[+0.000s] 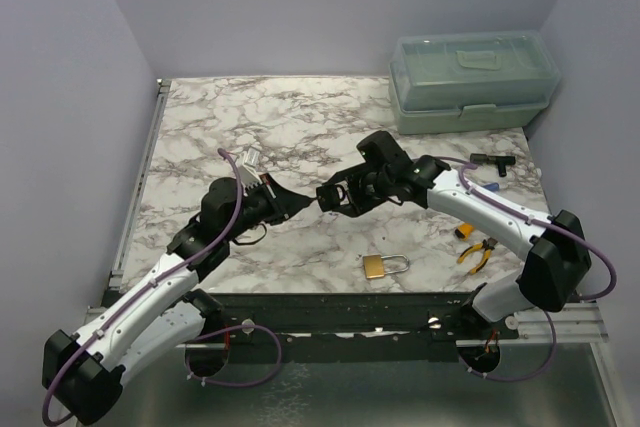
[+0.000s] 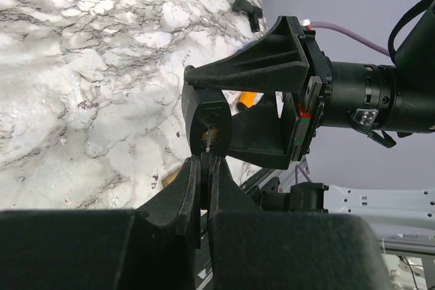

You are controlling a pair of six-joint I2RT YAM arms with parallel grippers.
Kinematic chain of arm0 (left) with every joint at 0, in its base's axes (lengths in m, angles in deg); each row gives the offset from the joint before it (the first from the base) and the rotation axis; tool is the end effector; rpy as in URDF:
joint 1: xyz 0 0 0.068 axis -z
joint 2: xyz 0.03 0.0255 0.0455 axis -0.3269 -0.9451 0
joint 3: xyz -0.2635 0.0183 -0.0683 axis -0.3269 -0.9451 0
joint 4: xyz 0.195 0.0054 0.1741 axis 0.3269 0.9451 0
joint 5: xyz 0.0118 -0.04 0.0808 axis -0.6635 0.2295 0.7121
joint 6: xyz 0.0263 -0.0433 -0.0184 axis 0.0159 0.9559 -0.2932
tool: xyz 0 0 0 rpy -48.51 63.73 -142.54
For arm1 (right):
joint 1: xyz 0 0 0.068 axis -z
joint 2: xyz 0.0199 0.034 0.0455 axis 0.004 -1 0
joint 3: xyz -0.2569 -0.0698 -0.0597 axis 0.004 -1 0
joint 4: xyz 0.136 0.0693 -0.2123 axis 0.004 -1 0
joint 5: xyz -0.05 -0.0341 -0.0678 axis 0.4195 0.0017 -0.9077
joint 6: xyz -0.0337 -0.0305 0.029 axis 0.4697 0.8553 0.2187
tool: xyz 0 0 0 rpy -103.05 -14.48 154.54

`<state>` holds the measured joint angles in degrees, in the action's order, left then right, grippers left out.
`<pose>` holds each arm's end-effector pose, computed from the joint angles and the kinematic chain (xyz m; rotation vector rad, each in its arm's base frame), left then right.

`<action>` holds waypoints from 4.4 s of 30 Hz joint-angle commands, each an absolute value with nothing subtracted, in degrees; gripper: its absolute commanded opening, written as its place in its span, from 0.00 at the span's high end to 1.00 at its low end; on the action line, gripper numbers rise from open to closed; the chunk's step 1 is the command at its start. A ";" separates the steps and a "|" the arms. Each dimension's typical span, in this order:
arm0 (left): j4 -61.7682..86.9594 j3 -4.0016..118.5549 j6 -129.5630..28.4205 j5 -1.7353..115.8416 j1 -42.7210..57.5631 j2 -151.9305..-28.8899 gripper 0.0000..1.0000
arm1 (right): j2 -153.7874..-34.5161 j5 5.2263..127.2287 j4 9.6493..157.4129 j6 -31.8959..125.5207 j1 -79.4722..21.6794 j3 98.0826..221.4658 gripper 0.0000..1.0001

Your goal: Unlock with the key

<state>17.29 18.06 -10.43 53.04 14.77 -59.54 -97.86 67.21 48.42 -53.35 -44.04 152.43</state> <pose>0.1530 -0.1118 0.2816 -0.1446 1.9944 -1.2114 0.2218 0.2236 0.2782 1.4663 2.5526 1.0309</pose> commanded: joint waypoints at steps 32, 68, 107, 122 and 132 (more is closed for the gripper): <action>14.97 16.83 -5.44 69.07 26.03 -62.42 1.00 | -98.94 65.78 49.32 -53.35 -44.40 153.22 1.00; 9.06 21.32 -8.47 78.28 34.21 -73.53 1.00 | -97.12 67.19 50.50 -50.69 -44.42 154.19 1.00; 14.96 22.46 -21.81 73.13 35.28 -65.97 1.00 | -89.65 69.29 58.96 -44.42 -44.38 150.22 1.00; 22.76 22.95 -20.40 75.34 35.26 -61.42 1.00 | -88.39 67.46 57.52 -44.89 -44.29 151.46 1.00; 24.68 23.14 -13.43 79.50 35.30 -59.38 1.00 | -87.40 66.55 57.57 -45.31 -44.33 150.04 1.00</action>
